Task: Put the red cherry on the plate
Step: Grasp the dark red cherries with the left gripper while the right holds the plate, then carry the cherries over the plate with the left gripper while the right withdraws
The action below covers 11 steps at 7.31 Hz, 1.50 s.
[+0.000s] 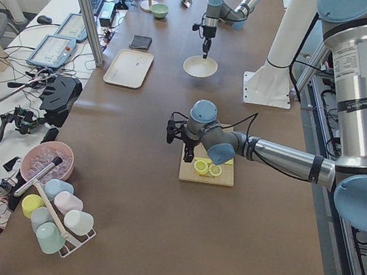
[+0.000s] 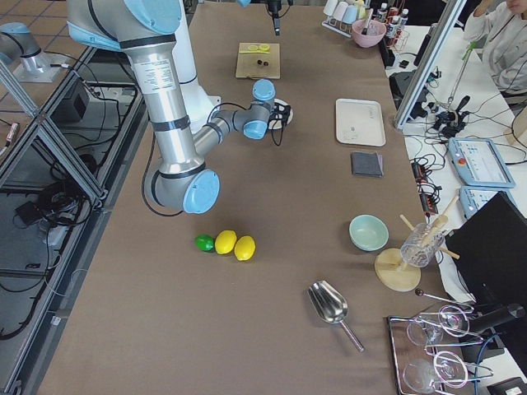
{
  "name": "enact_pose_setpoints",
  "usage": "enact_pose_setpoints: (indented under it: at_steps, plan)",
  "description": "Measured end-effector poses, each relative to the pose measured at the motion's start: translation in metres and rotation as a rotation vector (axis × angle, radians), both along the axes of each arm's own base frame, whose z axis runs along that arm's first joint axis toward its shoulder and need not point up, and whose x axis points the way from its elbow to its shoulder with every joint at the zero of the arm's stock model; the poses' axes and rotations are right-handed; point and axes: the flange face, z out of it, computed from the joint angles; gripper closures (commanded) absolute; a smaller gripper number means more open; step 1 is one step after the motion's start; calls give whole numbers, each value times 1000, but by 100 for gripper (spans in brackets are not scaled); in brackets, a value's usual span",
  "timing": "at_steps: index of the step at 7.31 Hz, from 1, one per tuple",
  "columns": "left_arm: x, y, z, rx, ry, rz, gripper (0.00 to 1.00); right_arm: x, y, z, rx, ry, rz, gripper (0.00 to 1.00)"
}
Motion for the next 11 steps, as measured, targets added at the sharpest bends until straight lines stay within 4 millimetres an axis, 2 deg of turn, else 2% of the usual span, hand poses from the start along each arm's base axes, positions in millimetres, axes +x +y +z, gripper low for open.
enact_pose_setpoints:
  at_steps: [2, 3, 5, 7, 9, 11]
  plan:
    - [63, 24, -15, 23, -14, 20, 15, -27, 23, -14, 13, 10, -3, 100]
    - [84, 32, -21, 32, -12, 33, 17, -34, 30, -18, 18, 17, -3, 3]
    - [108, 43, -28, 44, -4, 63, 22, -38, 34, -26, 34, 15, 15, 0]
    - [126, 47, -36, 66, 4, 77, 44, -37, 33, -28, 47, 15, 40, 0]
    - [132, 48, -38, 73, 6, 79, 98, -36, 33, -27, 49, 17, 45, 0]
    - [133, 48, -40, 75, 8, 79, 100, -35, 32, -25, 49, 20, 48, 0]
